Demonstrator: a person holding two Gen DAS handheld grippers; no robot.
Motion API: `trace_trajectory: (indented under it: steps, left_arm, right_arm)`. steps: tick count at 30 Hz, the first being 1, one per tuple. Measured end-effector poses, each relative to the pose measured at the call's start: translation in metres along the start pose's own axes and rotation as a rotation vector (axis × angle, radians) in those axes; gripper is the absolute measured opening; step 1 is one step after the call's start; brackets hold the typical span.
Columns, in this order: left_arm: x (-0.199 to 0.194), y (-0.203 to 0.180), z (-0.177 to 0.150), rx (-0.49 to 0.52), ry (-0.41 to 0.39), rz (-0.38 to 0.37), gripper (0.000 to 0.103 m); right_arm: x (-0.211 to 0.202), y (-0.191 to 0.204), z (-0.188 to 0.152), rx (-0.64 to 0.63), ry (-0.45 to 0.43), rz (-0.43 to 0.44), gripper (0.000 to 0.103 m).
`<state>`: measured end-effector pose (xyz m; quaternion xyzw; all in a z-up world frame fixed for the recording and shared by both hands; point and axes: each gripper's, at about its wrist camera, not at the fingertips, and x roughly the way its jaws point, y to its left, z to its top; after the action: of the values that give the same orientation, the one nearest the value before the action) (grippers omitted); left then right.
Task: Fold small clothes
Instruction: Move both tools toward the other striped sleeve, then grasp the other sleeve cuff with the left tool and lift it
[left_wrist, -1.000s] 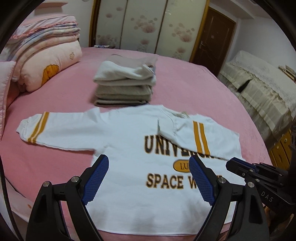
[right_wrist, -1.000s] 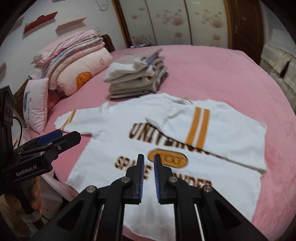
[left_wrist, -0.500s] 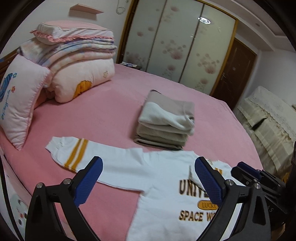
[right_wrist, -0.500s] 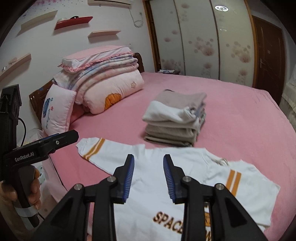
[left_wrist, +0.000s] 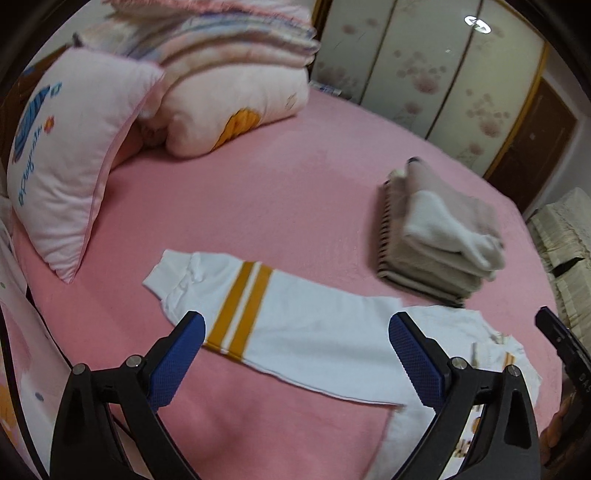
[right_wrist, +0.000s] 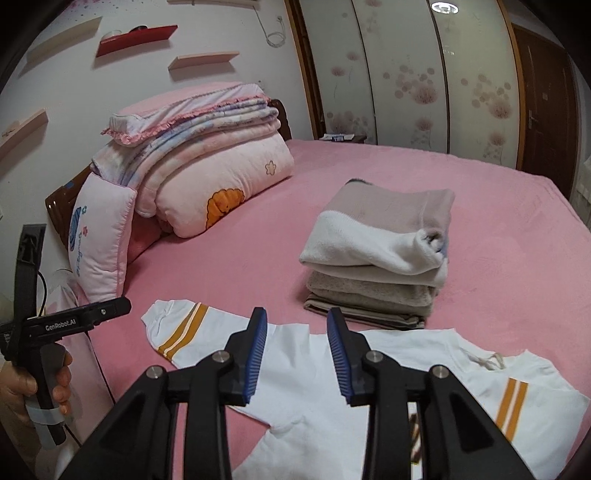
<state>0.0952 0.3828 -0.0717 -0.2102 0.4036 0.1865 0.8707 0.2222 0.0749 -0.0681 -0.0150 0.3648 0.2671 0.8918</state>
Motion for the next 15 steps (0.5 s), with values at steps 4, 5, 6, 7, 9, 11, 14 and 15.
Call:
trace_trajectory:
  steps: [4,5,6,7,9,11,14,15]
  left_arm:
    - [0.044,0.035,0.005,-0.039,0.086,0.069,0.099]
    - [0.056,0.044,0.006,-0.049,0.111,0.087,0.099]
    - [0.067,0.052,0.006,-0.058,0.134,0.099,0.099]
    - [0.077,0.06,0.006,-0.066,0.158,0.107,0.099]
    - [0.096,0.076,0.005,-0.081,0.203,0.137,0.099]
    - [0.113,0.09,0.004,-0.101,0.238,0.153,0.099]
    - [0.133,0.112,0.0,-0.145,0.276,0.174,0.098]
    - [0.139,0.118,-0.001,-0.157,0.288,0.178,0.098]
  right_arm:
    - [0.043,0.012,-0.001,0.021,0.047,0.038,0.034]
    - [0.057,0.018,-0.003,0.018,0.062,0.044,0.034]
    - [0.068,0.022,-0.004,0.014,0.076,0.048,0.034]
    - [0.079,0.028,-0.006,0.01,0.091,0.054,0.034]
    - [0.104,0.039,-0.011,0.002,0.128,0.07,0.034]
    - [0.124,0.048,-0.016,-0.005,0.162,0.079,0.034]
    - [0.157,0.062,-0.026,-0.031,0.217,0.083,0.034]
    - [0.164,0.064,-0.029,-0.033,0.229,0.086,0.034]
